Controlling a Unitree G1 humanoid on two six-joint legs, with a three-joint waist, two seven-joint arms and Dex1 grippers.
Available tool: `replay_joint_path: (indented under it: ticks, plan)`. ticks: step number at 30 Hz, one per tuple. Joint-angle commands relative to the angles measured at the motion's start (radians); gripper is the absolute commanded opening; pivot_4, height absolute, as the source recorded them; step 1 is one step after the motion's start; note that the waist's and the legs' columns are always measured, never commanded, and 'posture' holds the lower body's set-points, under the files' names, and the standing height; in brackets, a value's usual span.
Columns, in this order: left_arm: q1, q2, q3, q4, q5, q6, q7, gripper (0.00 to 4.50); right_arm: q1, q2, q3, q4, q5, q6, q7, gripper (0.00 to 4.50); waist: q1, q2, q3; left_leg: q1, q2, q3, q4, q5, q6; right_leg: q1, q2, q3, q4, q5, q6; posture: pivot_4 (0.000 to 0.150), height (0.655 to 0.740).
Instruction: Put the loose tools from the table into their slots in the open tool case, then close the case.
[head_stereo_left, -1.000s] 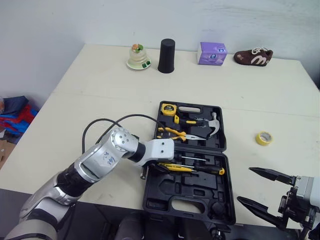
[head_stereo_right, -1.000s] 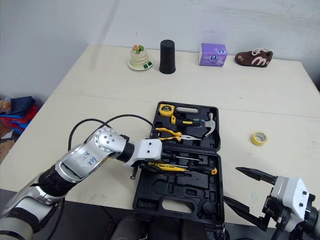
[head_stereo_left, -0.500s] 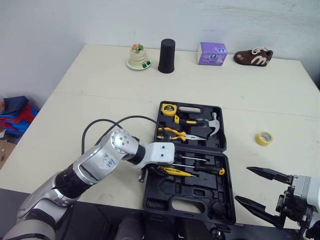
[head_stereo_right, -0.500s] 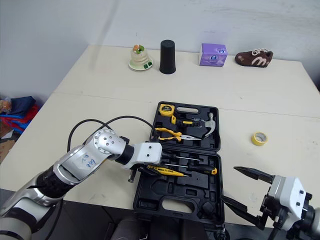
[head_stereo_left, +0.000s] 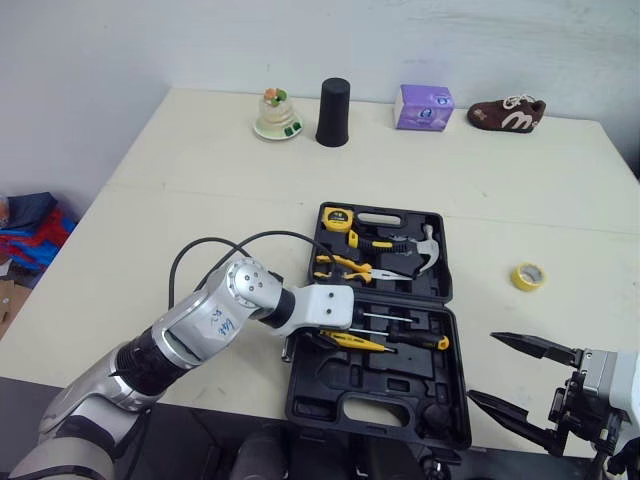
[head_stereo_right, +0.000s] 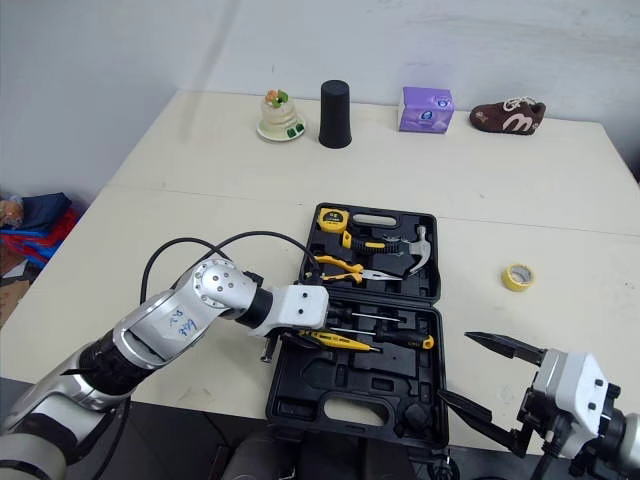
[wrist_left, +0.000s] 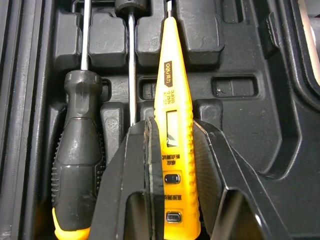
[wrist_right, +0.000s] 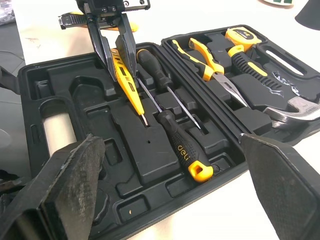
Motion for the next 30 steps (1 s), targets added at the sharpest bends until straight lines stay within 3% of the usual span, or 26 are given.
replay_joint_path:
  ticks: [1, 3, 12, 15, 17, 19, 30]
  plan:
    - [0.028, -0.023, 0.051, -0.01, -0.061, -0.065, -0.031, 2.3, 0.004, 0.013, -0.001, -0.014, 0.008, -0.012, -0.003, 4.5, 0.0, 0.0, 0.0, 0.0, 0.0, 0.0, 0.0, 0.0, 0.0, 0.0, 0.0, 0.0, 0.0, 0.0, 0.0, 0.15, 0.74]
    - [0.04, -0.02, 0.09, -0.011, -0.099, -0.054, -0.047, 2.3, 0.003, 0.015, 0.001, -0.015, 0.006, -0.012, -0.004, 4.5, -0.001, 0.0, 0.0, 0.0, 0.0, 0.0, 0.0, 0.0, 0.0, 0.0, 0.0, 0.0, 0.0, 0.0, 0.0, 0.15, 0.74]
    - [0.104, -0.045, 0.263, 0.16, -0.164, -0.445, -0.112, 2.3, -0.009, 0.013, 0.006, 0.0, 0.003, -0.009, 0.0, 4.5, -0.001, 0.0, 0.0, 0.0, 0.0, 0.0, 0.0, 0.0, 0.0, 0.0, -0.001, -0.001, 0.0, 0.0, 0.0, 0.15, 0.74]
    - [0.147, -0.047, 0.263, 0.199, -0.172, -0.548, -0.159, 1.53, -0.012, 0.015, 0.013, 0.007, -0.002, -0.013, 0.0, 4.5, -0.003, 0.0, 0.0, 0.0, 0.0, 0.0, 0.0, 0.0, 0.0, 0.0, 0.0, -0.001, 0.0, 0.0, 0.0, 0.15, 0.74]
    - [0.177, -0.061, 0.257, 0.214, -0.173, -0.571, -0.161, 0.63, -0.013, 0.017, 0.018, 0.011, -0.005, -0.016, -0.001, 4.5, -0.002, 0.0, 0.0, 0.0, 0.0, 0.0, 0.0, 0.0, 0.0, 0.0, 0.0, -0.001, 0.0, 0.0, 0.0, 0.15, 0.74]
    - [0.199, -0.078, 0.25, 0.229, -0.164, -0.592, -0.155, 0.03, -0.014, 0.018, 0.019, 0.014, -0.006, -0.017, -0.002, 4.5, -0.002, 0.0, 0.0, 0.0, 0.0, 0.0, 0.0, 0.0, 0.0, 0.0, 0.0, -0.002, 0.0, 0.0, 0.0, 0.15, 0.74]
    - [0.271, -0.106, 0.172, 0.311, -0.01, -0.483, -0.029, 0.03, -0.005, 0.02, 0.005, 0.027, -0.008, -0.026, 0.003, 4.5, -0.001, 0.001, -0.001, 0.0, 0.0, 0.0, 0.0, -0.001, 0.002, 0.001, -0.002, -0.002, 0.0, 0.0, 0.001, 0.15, 0.74]
